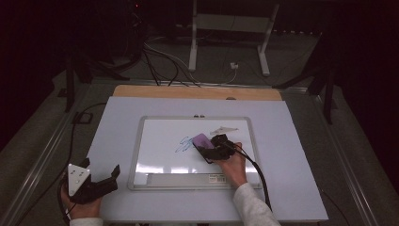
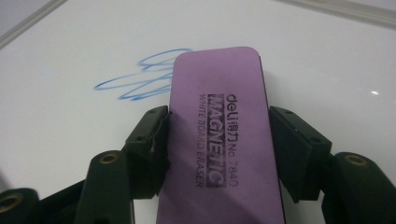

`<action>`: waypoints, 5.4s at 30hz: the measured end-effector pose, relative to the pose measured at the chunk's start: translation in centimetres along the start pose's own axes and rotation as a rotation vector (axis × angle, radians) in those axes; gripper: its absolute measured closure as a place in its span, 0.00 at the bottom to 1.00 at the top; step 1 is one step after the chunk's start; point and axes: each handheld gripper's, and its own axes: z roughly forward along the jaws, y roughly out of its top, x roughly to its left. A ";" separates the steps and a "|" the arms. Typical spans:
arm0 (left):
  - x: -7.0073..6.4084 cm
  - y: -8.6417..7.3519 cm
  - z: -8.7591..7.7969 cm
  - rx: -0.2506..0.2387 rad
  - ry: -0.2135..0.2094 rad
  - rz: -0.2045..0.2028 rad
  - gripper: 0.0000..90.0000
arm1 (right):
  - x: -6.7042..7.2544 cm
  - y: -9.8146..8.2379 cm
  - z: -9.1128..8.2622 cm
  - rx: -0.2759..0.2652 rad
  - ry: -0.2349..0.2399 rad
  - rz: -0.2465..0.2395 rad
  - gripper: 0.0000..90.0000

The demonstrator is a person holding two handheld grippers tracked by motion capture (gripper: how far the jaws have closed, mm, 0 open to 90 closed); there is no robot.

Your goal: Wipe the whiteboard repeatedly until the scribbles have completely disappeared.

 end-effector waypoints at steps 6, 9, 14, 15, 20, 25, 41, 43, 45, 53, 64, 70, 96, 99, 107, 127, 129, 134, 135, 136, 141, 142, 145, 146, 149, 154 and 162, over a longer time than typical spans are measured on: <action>0.0 0.0 0.0 0.000 0.000 0.001 0.00 | 1.1 -0.1 0.1 0.013 0.041 -0.047 0.46; 0.0 0.0 0.0 0.000 0.001 0.000 0.00 | 0.8 0.0 0.1 0.012 0.036 -0.041 0.46; 0.1 0.0 -0.1 -0.001 0.002 -0.001 0.00 | -0.5 0.4 0.2 0.008 -0.028 0.014 0.46; 0.1 0.0 -0.1 -0.002 0.002 -0.002 0.00 | -0.8 0.5 0.2 0.005 -0.043 0.027 0.46; 0.1 0.0 0.0 -0.002 0.002 -0.003 0.00 | -2.3 0.7 0.0 -0.004 -0.107 0.085 0.46; 0.0 0.0 0.0 0.001 0.000 0.000 0.00 | -1.9 0.7 0.1 -0.005 -0.102 0.092 0.46; 0.1 0.0 0.0 -0.001 0.002 -0.003 0.00 | 1.4 0.6 0.7 0.020 0.022 -0.032 0.46; 0.1 0.0 -0.1 -0.003 0.002 -0.003 0.00 | 0.7 0.7 0.8 0.013 -0.010 -0.001 0.46; 0.1 0.0 -0.1 -0.002 0.003 -0.005 0.00 | 0.0 0.9 0.7 0.008 -0.050 0.034 0.46; 0.2 0.0 -0.1 -0.004 0.003 -0.006 0.00 | -2.3 1.0 0.2 -0.006 -0.156 0.123 0.46; 0.1 0.0 0.0 0.001 0.002 0.000 0.00 | 1.3 1.1 1.3 0.003 -0.037 0.018 0.46; 0.1 0.0 0.0 -0.001 0.002 -0.001 0.00 | 3.9 1.0 1.8 0.025 0.074 -0.088 0.46; 0.1 0.0 -0.1 -0.001 0.005 -0.002 0.00 | 4.7 1.3 2.0 0.046 0.073 -0.103 0.46; 0.2 0.0 -0.1 -0.001 0.006 -0.004 0.00 | 4.3 1.3 2.0 0.044 0.062 -0.094 0.46; 0.2 0.0 -0.1 -0.002 0.006 -0.005 0.00 | 1.2 1.5 1.4 0.022 -0.088 0.045 0.46; 0.1 0.0 -0.1 -0.001 0.004 -0.002 0.00 | 1.2 1.6 1.3 0.002 -0.066 0.070 0.46; 0.1 0.0 -0.1 0.002 0.003 0.001 0.00 | 1.9 1.6 1.5 0.002 -0.044 0.048 0.46; 0.1 0.0 -0.1 0.000 0.005 -0.002 0.00 | 4.3 1.7 2.2 0.009 0.033 -0.027 0.46; 0.1 0.0 -0.1 0.000 0.006 -0.003 0.00 | 4.7 1.7 2.3 0.008 0.048 -0.043 0.46; 0.1 0.0 -0.1 0.000 0.006 -0.003 0.00 | 5.1 1.7 2.4 0.010 0.062 -0.056 0.46; 0.2 0.0 -0.1 -0.001 0.005 -0.004 0.00 | 5.7 1.8 2.7 0.016 0.096 -0.084 0.46; 0.2 0.0 -0.1 -0.001 0.006 -0.004 0.00 | 5.6 1.8 2.7 0.017 0.089 -0.085 0.46; 0.2 0.0 -0.1 -0.003 0.006 -0.006 0.00 | 4.9 2.0 2.6 0.012 0.039 -0.044 0.46; 0.2 0.0 -0.1 -0.003 0.007 -0.006 0.00 | 4.5 2.0 2.6 0.008 0.020 -0.029 0.46; 0.2 0.0 -0.1 -0.003 0.008 -0.007 0.00 | 3.5 2.2 2.4 0.002 -0.035 0.021 0.46; 0.2 0.0 -0.1 -0.001 0.007 -0.004 0.00 | 3.4 2.2 2.3 0.003 -0.057 0.029 0.46; 0.2 0.0 -0.1 0.000 0.008 -0.004 0.00 | 6.1 1.7 2.8 0.006 0.087 -0.089 0.46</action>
